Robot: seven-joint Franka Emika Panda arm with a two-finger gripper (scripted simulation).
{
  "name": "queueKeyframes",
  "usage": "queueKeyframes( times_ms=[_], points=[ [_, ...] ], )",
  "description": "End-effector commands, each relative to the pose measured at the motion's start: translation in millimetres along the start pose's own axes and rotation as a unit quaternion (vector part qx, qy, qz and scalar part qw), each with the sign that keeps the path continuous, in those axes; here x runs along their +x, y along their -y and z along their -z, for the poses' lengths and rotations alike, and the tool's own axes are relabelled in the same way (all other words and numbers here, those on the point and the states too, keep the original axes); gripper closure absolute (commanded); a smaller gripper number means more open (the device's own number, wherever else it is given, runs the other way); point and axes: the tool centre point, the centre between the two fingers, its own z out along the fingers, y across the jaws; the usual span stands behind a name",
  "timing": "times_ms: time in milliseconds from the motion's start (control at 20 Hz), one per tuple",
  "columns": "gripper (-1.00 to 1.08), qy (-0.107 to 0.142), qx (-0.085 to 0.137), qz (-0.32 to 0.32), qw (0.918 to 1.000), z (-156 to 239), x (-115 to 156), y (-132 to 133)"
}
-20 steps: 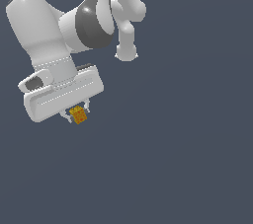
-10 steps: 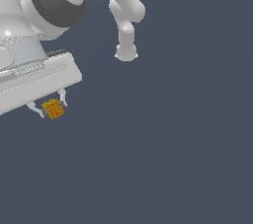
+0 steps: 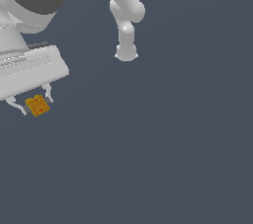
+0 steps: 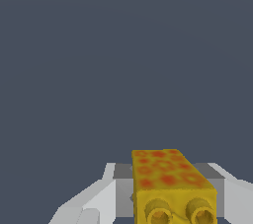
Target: Pick up the object and move it to a goal position.
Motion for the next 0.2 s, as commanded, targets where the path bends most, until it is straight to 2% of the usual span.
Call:
queueKeyframes(
  times_ms=[0,150],
  points=[
    [1.08,-0.002,0.001,0.002,1.0,1.6,1.1,-1.9],
    [1.08,-0.002,0.001,0.002,1.0,0.9,1.3,-1.7]
  ],
)
